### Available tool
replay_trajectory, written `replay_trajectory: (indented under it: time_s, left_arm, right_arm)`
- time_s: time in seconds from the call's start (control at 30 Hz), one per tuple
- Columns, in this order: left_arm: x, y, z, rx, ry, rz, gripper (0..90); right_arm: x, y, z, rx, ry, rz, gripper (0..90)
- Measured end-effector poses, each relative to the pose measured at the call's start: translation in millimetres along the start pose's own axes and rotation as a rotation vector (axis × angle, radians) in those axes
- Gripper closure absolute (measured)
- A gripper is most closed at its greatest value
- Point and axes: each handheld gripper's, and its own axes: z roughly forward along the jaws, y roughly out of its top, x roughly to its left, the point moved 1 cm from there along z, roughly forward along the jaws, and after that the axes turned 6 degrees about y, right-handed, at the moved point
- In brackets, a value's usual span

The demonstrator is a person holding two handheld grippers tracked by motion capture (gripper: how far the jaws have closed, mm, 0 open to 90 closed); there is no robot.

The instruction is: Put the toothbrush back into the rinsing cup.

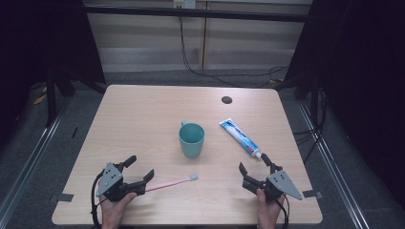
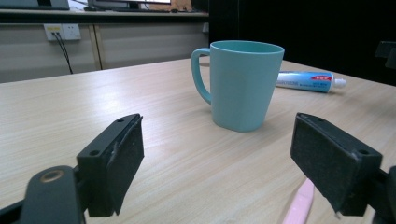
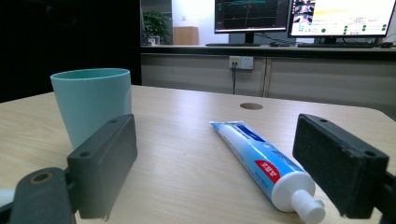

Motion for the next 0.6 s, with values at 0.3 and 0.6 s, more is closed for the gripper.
replay_trajectory:
  time_s: [0.3,0.6]
  left_arm:
    - [-5.1,18.7,1.5,0.085,-0.064,0.043,22.3]
    - [-8.2,29.6,5.5,0.189,-0.105,0.073,25.1]
  right_arm:
    - [0.2,0.0,0.2,-0.001,-0.008,-0.001,13.4]
    - [0.2,0.0,-0.1,-0.002,-0.008,0.001,13.4]
